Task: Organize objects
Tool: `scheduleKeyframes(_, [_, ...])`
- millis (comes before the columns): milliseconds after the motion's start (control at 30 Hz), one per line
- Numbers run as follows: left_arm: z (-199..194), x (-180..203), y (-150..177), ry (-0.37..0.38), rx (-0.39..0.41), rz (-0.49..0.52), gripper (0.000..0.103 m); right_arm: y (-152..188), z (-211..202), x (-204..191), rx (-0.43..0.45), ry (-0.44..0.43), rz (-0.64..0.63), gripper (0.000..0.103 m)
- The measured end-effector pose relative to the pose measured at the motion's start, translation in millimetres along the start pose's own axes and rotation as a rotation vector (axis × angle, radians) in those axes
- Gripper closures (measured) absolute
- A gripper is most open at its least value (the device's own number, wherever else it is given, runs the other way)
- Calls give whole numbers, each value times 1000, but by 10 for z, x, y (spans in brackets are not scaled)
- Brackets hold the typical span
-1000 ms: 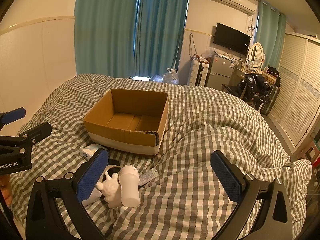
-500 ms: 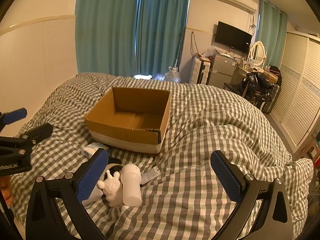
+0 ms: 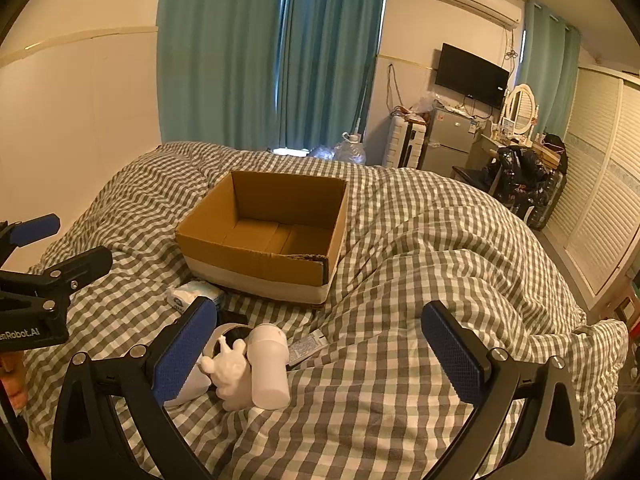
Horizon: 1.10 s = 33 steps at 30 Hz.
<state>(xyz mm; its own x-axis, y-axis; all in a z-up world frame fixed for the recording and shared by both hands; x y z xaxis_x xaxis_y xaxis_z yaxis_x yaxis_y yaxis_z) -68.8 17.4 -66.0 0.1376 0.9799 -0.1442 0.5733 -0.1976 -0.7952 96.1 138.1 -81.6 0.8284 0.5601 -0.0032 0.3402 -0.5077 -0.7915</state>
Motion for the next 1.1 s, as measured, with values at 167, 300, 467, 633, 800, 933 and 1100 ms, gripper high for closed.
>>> scheduleKeyframes(167, [16, -8, 21, 7, -6, -4, 0, 10, 0, -22, -2, 0, 2, 0])
scheduleKeyframes(300, [22, -14, 31, 9, -9, -10, 0, 11, -7, -22, -1, 11, 13, 0])
scheduleKeyframes(467, [-13, -37, 2, 17, 1, -25, 0, 8, -19, -20, 2, 17, 18, 0])
scheduleKeyframes(633, [-18, 12, 6, 29, 1, -7, 0, 4, -9, -15, -2, 24, 23, 0])
scheduleKeyframes(800, [17, 72, 32, 36, -7, 13, 0, 14, 5, -17, -10, 27, 30, 0])
scheduleKeyframes(933, [18, 81, 33, 42, -6, 15, 0, 19, 6, -13, -10, 34, 35, 0])
scheduleKeyframes(1100, [19, 130, 56, 55, -5, 32, 0, 29, 4, -3, -13, 39, 39, 0])
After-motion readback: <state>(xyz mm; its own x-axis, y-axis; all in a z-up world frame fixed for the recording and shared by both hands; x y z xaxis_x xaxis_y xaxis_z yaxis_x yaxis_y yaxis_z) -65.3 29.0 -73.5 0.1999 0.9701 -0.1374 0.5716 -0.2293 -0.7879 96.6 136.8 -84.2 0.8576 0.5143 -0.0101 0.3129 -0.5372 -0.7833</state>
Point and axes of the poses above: each gripper's, at about its wrist camera, not at the fingertips, and z roughly the way its jaws point, x to its right, y to its underside, the point moved 9 cm from there along z, roughly the way its jaws point, and after that the axes turned 13 degrees about -y, right-handed, at the moved point
